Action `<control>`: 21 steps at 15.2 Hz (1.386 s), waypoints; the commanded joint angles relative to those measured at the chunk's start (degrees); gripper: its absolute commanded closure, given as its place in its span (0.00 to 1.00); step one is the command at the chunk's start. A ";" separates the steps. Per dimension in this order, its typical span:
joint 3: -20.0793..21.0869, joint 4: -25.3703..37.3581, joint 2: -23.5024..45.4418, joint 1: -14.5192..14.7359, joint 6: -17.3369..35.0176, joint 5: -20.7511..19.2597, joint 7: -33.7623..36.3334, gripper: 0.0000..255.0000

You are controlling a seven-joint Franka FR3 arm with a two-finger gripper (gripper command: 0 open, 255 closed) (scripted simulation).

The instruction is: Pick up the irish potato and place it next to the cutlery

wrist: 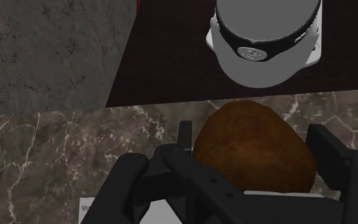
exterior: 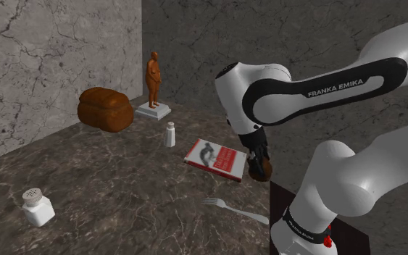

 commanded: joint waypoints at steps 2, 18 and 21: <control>0.05 -1.81 1.06 -0.08 2.88 -0.03 0.31 1.00; 0.52 -6.04 5.54 -0.20 11.47 0.06 1.67 1.00; 0.53 -6.00 5.53 -0.19 11.43 0.06 1.67 0.00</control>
